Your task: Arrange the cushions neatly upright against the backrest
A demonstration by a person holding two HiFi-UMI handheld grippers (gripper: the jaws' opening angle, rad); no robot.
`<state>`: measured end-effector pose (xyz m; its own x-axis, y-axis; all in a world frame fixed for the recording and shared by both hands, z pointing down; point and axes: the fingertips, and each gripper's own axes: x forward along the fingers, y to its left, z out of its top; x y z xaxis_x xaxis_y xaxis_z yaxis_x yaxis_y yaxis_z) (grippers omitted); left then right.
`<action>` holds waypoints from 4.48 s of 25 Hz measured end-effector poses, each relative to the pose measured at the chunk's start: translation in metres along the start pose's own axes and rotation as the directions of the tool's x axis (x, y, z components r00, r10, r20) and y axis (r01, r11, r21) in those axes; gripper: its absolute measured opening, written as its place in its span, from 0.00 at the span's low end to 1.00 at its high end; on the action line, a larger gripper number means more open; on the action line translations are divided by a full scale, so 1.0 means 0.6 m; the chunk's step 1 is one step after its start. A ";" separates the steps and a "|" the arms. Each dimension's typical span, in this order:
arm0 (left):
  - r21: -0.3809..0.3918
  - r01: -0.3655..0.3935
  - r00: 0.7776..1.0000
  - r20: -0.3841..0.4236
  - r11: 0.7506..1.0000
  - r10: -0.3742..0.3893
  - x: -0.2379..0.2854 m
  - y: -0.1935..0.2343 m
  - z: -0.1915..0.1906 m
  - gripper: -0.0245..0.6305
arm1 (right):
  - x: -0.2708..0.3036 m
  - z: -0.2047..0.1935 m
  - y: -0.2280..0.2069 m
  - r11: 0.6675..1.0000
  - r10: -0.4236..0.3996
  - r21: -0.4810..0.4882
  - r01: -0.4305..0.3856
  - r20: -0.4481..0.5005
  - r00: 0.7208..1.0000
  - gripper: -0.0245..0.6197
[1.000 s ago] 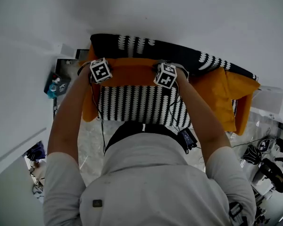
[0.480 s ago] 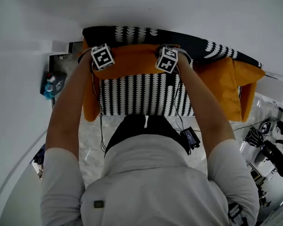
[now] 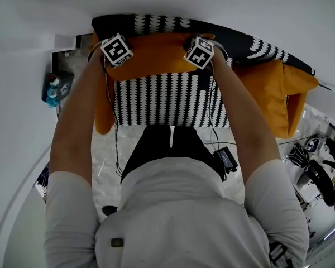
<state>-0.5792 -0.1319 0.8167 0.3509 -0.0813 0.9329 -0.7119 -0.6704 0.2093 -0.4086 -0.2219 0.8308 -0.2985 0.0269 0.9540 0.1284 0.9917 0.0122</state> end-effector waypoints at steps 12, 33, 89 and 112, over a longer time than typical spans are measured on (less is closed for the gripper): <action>-0.063 -0.138 0.990 0.027 0.988 0.140 -0.024 0.010 -0.009 0.31 | -0.040 0.002 -0.012 0.997 -0.080 -0.008 0.081 0.070 0.994 0.33; -0.381 -0.333 0.807 0.358 0.863 0.470 -0.229 -0.182 0.102 0.31 | -0.314 -0.045 0.085 0.975 -0.221 0.100 0.199 0.337 0.915 0.29; -0.187 -0.245 0.465 0.838 0.951 0.285 -0.487 -0.713 0.493 0.05 | -0.870 -0.298 0.326 0.681 -0.716 0.672 0.291 0.527 0.458 0.08; 0.205 -0.139 0.523 0.846 0.969 -0.104 -0.398 -1.023 0.652 0.05 | -1.000 -0.605 0.556 0.315 -0.926 0.875 0.368 0.199 0.320 0.08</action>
<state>0.0120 0.0101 0.3506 0.7722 -0.5968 0.2179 -0.6138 -0.7894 0.0129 0.1566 0.0472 0.3708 -0.4025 -0.8850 0.2341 -0.8969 0.4324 0.0929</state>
